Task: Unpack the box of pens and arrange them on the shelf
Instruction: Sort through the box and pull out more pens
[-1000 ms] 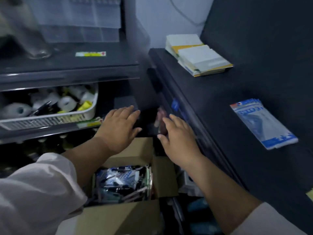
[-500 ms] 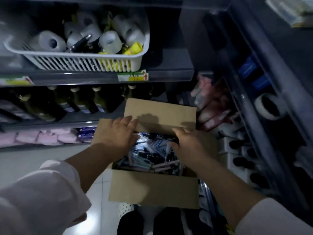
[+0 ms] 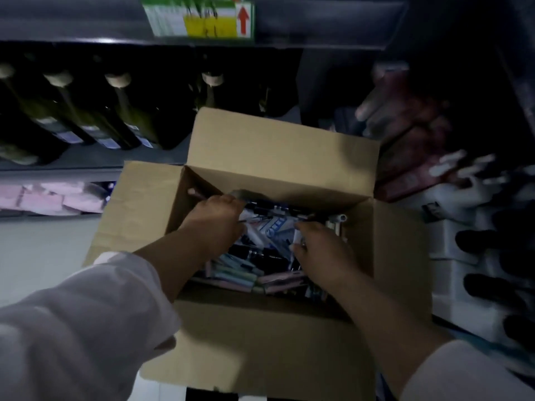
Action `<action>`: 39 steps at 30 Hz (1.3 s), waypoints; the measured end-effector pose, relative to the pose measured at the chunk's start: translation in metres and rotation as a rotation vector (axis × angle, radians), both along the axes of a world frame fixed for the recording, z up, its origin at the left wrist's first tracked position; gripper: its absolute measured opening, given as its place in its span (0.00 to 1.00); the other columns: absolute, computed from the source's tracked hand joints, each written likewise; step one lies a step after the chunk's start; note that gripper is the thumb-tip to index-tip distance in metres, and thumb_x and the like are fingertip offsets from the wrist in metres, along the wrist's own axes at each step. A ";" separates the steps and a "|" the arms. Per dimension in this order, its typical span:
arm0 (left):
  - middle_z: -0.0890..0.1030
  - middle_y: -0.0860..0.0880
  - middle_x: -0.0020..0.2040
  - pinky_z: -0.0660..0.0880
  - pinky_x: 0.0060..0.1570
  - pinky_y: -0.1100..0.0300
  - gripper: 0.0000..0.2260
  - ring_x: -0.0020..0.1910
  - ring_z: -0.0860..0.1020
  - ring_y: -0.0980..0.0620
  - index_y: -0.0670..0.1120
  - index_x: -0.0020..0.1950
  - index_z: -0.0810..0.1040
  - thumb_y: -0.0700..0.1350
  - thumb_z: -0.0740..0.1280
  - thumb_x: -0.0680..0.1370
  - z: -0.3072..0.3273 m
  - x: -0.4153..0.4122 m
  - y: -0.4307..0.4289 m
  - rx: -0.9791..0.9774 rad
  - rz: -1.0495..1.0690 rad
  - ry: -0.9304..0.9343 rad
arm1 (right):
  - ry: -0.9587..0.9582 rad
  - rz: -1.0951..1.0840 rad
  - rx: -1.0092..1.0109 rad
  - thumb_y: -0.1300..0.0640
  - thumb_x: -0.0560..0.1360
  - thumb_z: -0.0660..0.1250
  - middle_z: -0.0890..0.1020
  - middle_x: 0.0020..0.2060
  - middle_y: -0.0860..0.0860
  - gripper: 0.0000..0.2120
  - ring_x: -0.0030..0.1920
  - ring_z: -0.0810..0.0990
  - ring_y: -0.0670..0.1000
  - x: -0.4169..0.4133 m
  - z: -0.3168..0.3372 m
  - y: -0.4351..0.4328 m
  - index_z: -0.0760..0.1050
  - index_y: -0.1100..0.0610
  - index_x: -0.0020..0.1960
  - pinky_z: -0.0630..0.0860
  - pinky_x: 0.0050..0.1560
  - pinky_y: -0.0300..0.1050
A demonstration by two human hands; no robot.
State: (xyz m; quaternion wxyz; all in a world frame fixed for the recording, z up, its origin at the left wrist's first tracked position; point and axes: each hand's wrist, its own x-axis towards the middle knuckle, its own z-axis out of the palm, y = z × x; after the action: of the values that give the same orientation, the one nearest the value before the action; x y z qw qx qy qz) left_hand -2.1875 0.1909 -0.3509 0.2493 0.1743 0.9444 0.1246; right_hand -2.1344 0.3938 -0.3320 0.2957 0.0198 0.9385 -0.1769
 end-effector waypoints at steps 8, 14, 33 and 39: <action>0.71 0.40 0.68 0.71 0.62 0.50 0.28 0.65 0.71 0.39 0.43 0.72 0.66 0.43 0.70 0.74 -0.076 -0.026 0.000 -0.009 0.051 -0.112 | 0.028 0.038 -0.033 0.52 0.79 0.61 0.69 0.69 0.55 0.22 0.68 0.68 0.55 -0.014 -0.046 -0.004 0.66 0.55 0.71 0.66 0.63 0.43; 0.66 0.39 0.69 0.70 0.62 0.48 0.28 0.65 0.69 0.37 0.42 0.72 0.67 0.42 0.70 0.73 -0.095 -0.030 0.003 -0.047 0.067 -0.132 | 0.045 0.028 -0.045 0.51 0.79 0.62 0.69 0.70 0.52 0.23 0.69 0.67 0.54 -0.017 -0.063 0.000 0.65 0.54 0.73 0.65 0.63 0.42; 0.74 0.46 0.62 0.60 0.48 0.63 0.16 0.62 0.71 0.47 0.47 0.63 0.73 0.45 0.68 0.75 -0.076 -0.027 0.011 -0.065 0.080 -0.276 | 0.013 -0.039 -0.065 0.52 0.78 0.63 0.73 0.67 0.53 0.21 0.66 0.71 0.54 -0.014 -0.067 0.003 0.69 0.54 0.70 0.67 0.60 0.41; 0.77 0.45 0.61 0.68 0.51 0.61 0.12 0.60 0.74 0.45 0.47 0.59 0.78 0.43 0.66 0.76 -0.059 -0.024 0.013 -0.086 0.038 -0.279 | -0.004 -0.083 -0.123 0.53 0.79 0.63 0.73 0.66 0.52 0.18 0.63 0.72 0.52 -0.010 -0.052 0.004 0.70 0.51 0.69 0.66 0.51 0.37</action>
State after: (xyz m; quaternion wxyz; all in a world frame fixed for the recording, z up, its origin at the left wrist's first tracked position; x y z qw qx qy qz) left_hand -2.2111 0.2044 -0.4101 0.3830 0.1267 0.9082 0.1119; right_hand -2.1440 0.3980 -0.3844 0.2907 0.0408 0.9237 -0.2461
